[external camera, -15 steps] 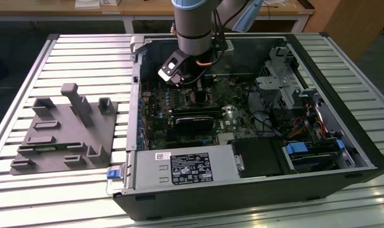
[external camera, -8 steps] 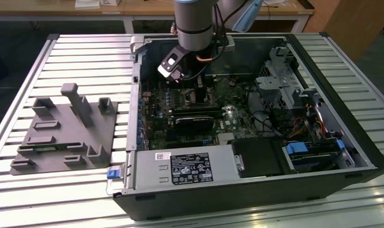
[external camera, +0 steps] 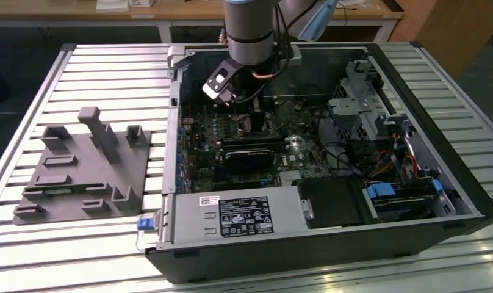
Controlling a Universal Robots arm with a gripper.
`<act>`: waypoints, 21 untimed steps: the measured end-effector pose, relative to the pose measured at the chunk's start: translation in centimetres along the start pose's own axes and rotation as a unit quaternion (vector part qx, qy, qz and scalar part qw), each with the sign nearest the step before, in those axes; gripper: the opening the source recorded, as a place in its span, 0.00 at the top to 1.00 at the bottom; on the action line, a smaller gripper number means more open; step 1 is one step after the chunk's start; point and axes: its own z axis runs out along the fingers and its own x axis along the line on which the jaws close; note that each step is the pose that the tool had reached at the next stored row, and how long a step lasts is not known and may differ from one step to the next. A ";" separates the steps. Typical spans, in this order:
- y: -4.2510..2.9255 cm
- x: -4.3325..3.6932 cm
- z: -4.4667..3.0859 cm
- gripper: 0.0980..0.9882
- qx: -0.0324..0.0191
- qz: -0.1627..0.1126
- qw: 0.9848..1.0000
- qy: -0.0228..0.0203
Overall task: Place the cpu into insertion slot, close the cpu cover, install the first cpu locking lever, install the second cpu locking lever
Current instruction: 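Place the cpu into insertion slot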
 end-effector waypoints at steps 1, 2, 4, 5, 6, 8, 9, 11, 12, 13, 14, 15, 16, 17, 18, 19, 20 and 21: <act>0.00 0.00 0.00 0.44 0.000 0.000 1.000 0.000; 0.00 0.00 0.00 0.52 0.000 0.000 1.000 0.000; 0.00 0.00 0.00 0.58 0.000 0.000 1.000 0.000; 0.00 0.00 0.00 0.65 0.000 0.000 1.000 0.000; 0.00 0.00 0.00 0.65 0.000 0.000 1.000 0.000; 0.00 0.00 0.00 0.78 0.000 0.000 1.000 0.000; 0.00 0.00 0.00 0.78 0.000 0.000 1.000 0.000; 0.00 0.00 0.00 0.91 0.000 0.000 1.000 0.000; 0.00 0.00 0.00 0.98 0.000 0.000 1.000 0.000; 0.00 0.00 0.00 0.98 0.000 0.000 1.000 0.000; 0.00 0.00 0.00 0.98 0.000 0.000 1.000 0.000; 0.00 0.00 0.00 0.99 0.000 0.000 1.000 0.000; 0.00 0.00 0.00 0.99 0.000 0.000 1.000 0.000; 0.00 0.00 0.00 0.99 0.000 0.000 1.000 0.000; 0.03 0.00 0.01 0.99 0.002 0.000 1.000 0.000; 0.23 0.00 0.03 0.99 0.011 0.000 1.000 0.000; 0.33 0.00 0.05 0.99 0.015 0.000 1.000 0.000; 0.43 0.00 0.06 0.99 0.019 0.000 1.000 0.000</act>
